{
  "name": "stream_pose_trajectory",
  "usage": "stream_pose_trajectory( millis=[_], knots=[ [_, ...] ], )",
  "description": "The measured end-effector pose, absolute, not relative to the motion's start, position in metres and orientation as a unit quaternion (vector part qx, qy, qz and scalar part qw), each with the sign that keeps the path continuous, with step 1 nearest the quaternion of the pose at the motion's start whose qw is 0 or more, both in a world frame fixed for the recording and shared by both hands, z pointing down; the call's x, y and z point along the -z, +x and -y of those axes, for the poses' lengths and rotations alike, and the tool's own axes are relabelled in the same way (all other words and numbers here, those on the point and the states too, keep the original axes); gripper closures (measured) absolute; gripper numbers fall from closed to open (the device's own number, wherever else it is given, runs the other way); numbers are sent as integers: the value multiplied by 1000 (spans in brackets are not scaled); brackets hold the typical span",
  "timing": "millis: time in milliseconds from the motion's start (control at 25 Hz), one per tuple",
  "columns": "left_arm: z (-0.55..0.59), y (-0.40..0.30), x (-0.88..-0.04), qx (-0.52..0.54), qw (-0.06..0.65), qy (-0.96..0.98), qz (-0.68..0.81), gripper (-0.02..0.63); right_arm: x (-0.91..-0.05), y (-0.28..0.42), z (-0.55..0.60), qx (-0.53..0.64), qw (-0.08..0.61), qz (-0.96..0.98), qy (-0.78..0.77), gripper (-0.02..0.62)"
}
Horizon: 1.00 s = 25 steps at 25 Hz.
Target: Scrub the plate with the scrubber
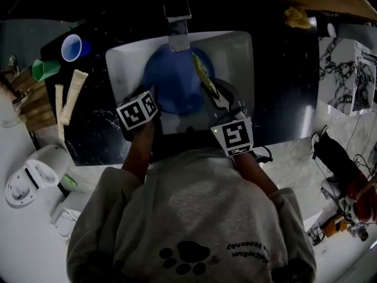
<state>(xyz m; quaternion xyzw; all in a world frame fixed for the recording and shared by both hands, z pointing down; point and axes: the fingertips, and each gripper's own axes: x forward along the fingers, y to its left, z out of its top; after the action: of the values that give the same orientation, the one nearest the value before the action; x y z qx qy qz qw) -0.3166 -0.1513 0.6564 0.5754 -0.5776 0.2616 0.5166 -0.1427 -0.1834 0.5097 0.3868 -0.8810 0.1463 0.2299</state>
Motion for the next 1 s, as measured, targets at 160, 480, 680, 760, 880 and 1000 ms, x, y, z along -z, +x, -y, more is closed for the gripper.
stream_pose_trajectory(
  millis=[160,480,680,760,880,1000],
  knots=[
    [150,-308,-661,-276,519,582,562,414,-510,-140,184,-148,228,879,391,518],
    [150,-302,-670,-301,511,577,561,481,-507,-131,185,-155,216,874,407,518],
    [151,-296,-676,-310,507,579,558,535,-499,-127,185,-149,204,876,412,518],
    [150,-291,-677,-307,514,584,549,535,-494,-124,184,-145,199,877,413,518],
    [148,-282,-678,-273,549,587,530,550,-487,-120,182,-139,191,879,415,518],
    [150,-269,-672,-191,605,581,510,588,-477,-117,179,-127,184,884,412,518]
  ],
)
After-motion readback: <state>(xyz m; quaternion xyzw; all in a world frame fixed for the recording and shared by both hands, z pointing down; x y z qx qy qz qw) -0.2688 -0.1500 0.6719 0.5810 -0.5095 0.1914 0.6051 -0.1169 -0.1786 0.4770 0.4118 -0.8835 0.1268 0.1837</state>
